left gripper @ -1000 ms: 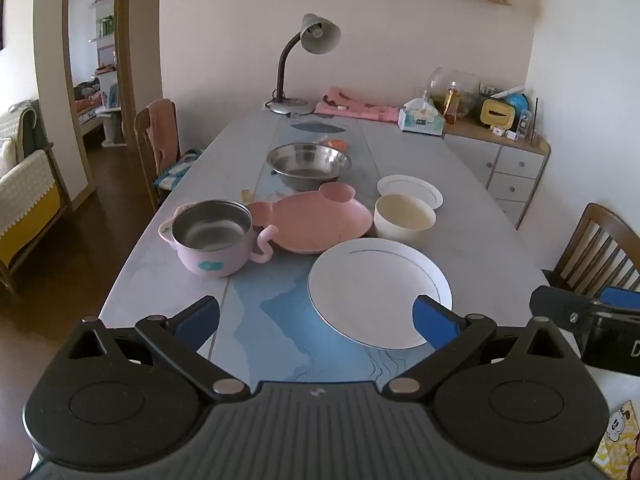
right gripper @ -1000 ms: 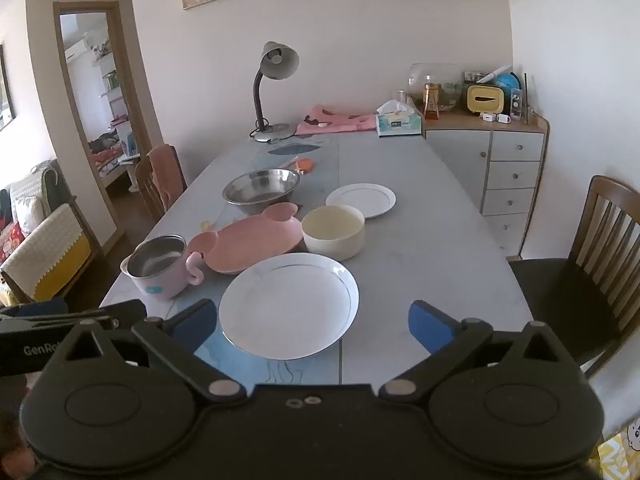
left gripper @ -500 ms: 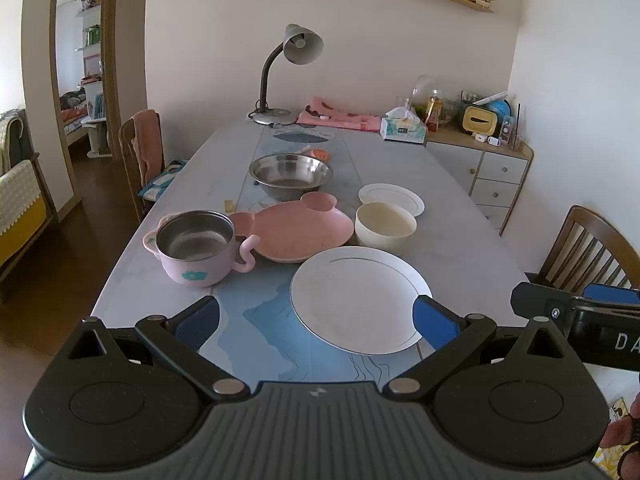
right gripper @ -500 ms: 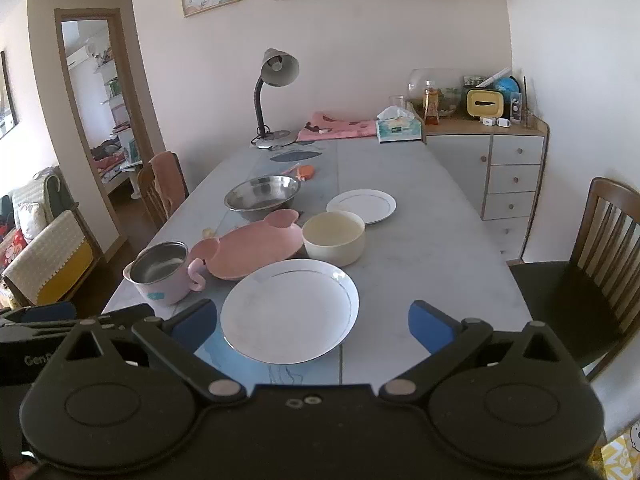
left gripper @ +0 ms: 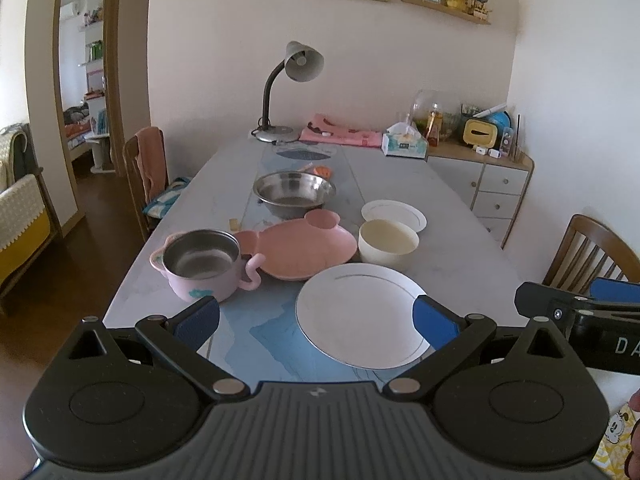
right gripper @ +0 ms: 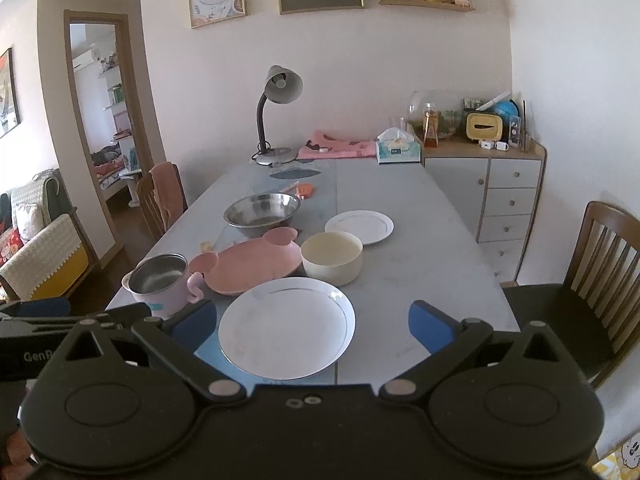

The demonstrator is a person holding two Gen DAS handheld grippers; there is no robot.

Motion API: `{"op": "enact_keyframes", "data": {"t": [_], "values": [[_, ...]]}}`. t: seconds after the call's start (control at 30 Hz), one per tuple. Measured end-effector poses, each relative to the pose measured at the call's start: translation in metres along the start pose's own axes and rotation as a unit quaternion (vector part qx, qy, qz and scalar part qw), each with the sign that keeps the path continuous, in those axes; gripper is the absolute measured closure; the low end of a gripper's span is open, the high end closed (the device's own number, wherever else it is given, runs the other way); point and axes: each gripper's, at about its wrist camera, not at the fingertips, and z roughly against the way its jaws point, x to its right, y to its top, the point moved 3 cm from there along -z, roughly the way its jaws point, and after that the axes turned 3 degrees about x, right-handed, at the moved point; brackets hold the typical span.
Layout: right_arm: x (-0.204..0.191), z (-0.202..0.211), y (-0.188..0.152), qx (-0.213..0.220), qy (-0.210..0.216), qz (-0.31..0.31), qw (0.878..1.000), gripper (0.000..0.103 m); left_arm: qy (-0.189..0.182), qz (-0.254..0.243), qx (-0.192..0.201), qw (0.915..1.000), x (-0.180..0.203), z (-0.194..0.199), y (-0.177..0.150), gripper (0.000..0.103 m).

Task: Organize plates and bowls
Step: 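Move both grippers toward the large white plate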

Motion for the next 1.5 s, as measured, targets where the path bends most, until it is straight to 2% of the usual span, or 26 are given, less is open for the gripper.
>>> {"op": "enact_keyframes", "data": {"t": [0.1, 0.27, 0.8, 1.03, 1.27, 1.5], "values": [[0.000, 0.000, 0.001, 0.002, 0.000, -0.003, 1.000, 0.000, 0.001, -0.002, 0.007, 1.0000, 0.000, 0.002, 0.002, 0.000], [0.004, 0.002, 0.002, 0.004, 0.025, -0.021, 0.999, 0.000, 0.003, -0.007, 0.019, 0.9998, -0.001, 0.007, 0.004, 0.000], [0.005, 0.000, 0.009, 0.027, 0.010, 0.003, 1.000, 0.000, 0.002, -0.011, 0.036, 0.9993, 0.010, 0.003, 0.011, 0.000], [0.016, -0.018, 0.017, 0.021, 0.020, 0.010, 1.000, 0.001, 0.013, -0.009, 0.021, 0.9996, 0.021, -0.018, 0.017, 0.000], [0.035, -0.048, 0.024, -0.002, 0.039, 0.018, 0.999, 0.002, 0.019, 0.003, -0.001, 0.9998, 0.033, -0.049, 0.020, 0.000], [0.048, -0.093, 0.030, -0.033, 0.061, 0.034, 0.997, 0.006, 0.058, 0.017, -0.025, 0.9978, 0.034, -0.088, 0.024, 0.000]]}}
